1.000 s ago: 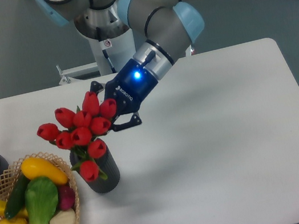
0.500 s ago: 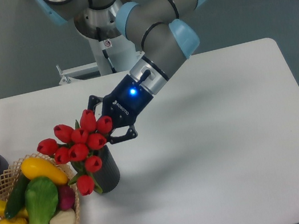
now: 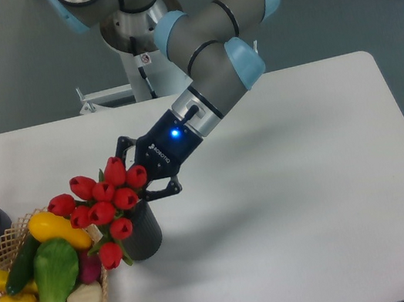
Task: Insert the flowers into the vase
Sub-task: 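Lower the tulip bunch deeper into the vase, pushing stems down, then open the gripper to release the tulips and lift away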
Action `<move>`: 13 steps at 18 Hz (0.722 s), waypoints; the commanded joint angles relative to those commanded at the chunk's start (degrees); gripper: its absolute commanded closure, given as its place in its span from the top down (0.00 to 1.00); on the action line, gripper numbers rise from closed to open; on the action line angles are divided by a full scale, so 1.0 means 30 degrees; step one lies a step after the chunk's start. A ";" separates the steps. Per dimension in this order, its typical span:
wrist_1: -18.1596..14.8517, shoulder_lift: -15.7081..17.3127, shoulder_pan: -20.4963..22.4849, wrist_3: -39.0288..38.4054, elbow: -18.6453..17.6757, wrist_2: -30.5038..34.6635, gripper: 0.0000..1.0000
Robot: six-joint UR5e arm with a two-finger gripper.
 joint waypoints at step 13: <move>0.0000 0.0176 0.0263 0.0000 -0.0176 0.1496 1.00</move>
